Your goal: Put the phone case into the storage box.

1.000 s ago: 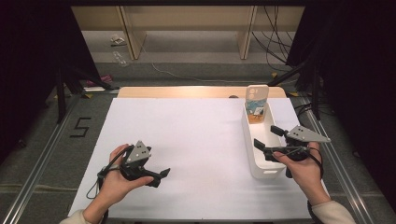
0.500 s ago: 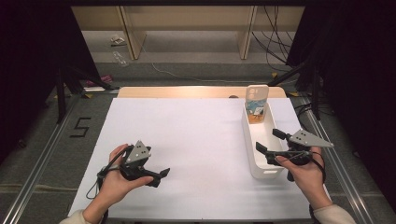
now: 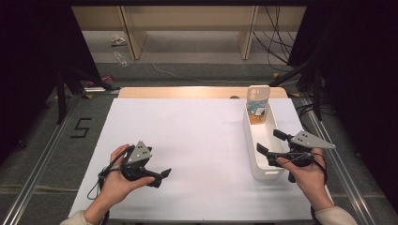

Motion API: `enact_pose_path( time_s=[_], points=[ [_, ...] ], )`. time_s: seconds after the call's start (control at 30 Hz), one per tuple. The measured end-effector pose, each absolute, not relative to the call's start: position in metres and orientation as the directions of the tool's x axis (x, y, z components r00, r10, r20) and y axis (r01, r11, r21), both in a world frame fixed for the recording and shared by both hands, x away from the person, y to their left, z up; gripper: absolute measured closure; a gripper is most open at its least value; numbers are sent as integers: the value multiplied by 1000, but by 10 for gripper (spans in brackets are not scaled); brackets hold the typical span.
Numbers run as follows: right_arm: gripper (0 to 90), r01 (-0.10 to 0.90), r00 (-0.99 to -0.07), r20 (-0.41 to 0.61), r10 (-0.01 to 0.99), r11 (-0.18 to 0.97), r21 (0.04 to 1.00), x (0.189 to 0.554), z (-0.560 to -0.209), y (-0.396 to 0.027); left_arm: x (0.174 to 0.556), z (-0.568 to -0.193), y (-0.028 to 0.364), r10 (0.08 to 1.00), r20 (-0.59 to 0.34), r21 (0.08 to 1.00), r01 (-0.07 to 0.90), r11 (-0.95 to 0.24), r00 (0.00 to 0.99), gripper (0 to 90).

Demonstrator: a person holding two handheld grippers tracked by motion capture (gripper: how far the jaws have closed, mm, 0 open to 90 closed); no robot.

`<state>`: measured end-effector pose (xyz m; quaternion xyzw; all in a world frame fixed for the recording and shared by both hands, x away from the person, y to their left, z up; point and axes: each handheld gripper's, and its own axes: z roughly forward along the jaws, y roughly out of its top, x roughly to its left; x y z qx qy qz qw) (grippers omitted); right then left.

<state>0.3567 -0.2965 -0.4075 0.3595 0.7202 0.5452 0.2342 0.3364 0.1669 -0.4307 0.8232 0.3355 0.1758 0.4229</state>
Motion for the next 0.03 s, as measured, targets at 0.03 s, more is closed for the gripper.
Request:
enact_pose_path(
  time_s=[0.03],
  points=[
    [144, 263, -634, 56, 772, 147, 954, 356, -407, -297, 337, -430, 167, 702, 5, 815, 404, -416, 712, 0]
  ],
)
